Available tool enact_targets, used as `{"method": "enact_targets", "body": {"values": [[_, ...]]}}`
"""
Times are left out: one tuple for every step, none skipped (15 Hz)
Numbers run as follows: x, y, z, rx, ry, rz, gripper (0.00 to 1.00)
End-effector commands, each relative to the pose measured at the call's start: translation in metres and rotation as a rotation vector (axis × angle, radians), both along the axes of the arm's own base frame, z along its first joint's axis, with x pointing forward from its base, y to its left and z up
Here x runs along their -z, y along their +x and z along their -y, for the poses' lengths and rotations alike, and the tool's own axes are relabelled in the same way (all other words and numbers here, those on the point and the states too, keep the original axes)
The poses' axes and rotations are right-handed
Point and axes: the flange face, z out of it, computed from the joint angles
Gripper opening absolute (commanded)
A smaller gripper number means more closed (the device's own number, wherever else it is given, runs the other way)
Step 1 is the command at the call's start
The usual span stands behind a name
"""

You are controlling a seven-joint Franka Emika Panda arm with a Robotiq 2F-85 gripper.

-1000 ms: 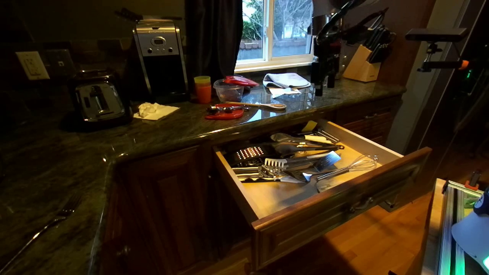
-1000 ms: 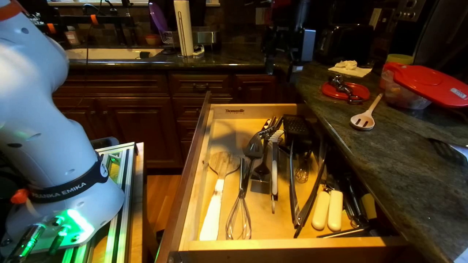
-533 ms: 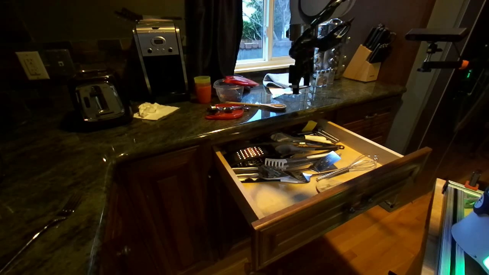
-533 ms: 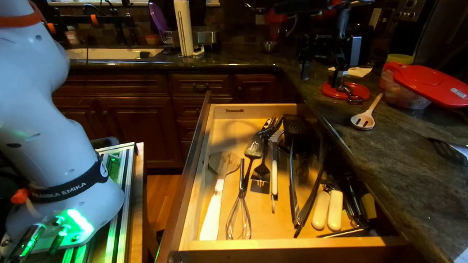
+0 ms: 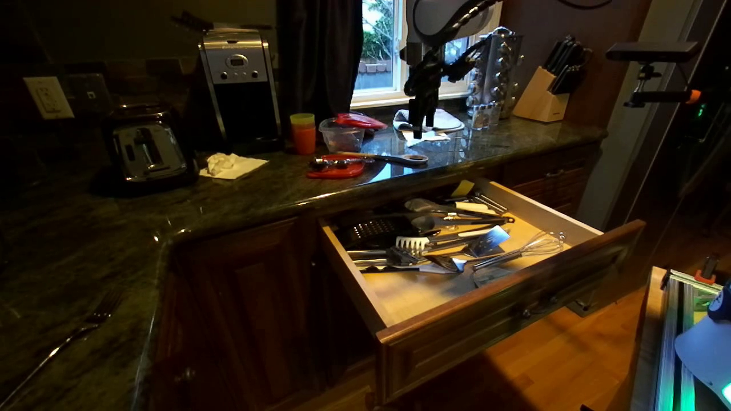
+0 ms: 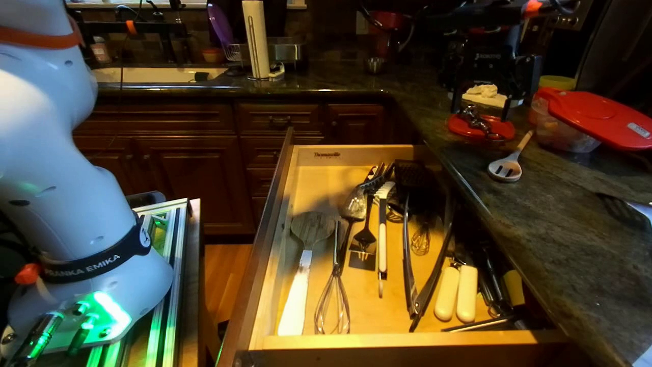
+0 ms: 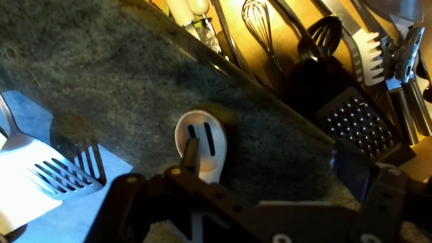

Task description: Put the slotted spoon in the open drawer.

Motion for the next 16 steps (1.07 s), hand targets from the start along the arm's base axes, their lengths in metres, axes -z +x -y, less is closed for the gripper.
{"method": "enact_targets", "body": {"values": [[0.012,0.027,0.004,-0.075,0.029,-0.002,1.0],[0.017,0.031,0.007,-0.084,0.029,-0.006,1.0],[0.021,0.035,0.01,-0.085,0.021,-0.01,1.0],[0.026,0.038,0.013,-0.082,0.027,-0.011,1.0],[0.029,0.042,0.014,-0.085,0.032,0.001,1.0],[0.031,0.046,0.014,-0.076,0.03,0.023,1.0],[0.032,0.049,0.014,-0.036,0.052,0.036,1.0],[0.032,0.049,0.012,-0.036,0.073,0.03,1.0],[0.03,0.042,0.013,-0.053,0.032,0.019,1.0],[0.031,0.044,0.013,-0.048,0.044,0.022,1.0],[0.032,0.045,0.013,-0.045,0.049,0.023,1.0],[0.031,0.045,0.013,-0.045,0.052,0.024,1.0],[0.031,0.046,0.012,-0.045,0.053,0.025,1.0],[0.03,0.046,0.012,-0.045,0.054,0.026,1.0],[0.03,0.046,0.012,-0.045,0.055,0.027,1.0],[0.03,0.046,0.012,-0.045,0.055,0.028,1.0]]}}
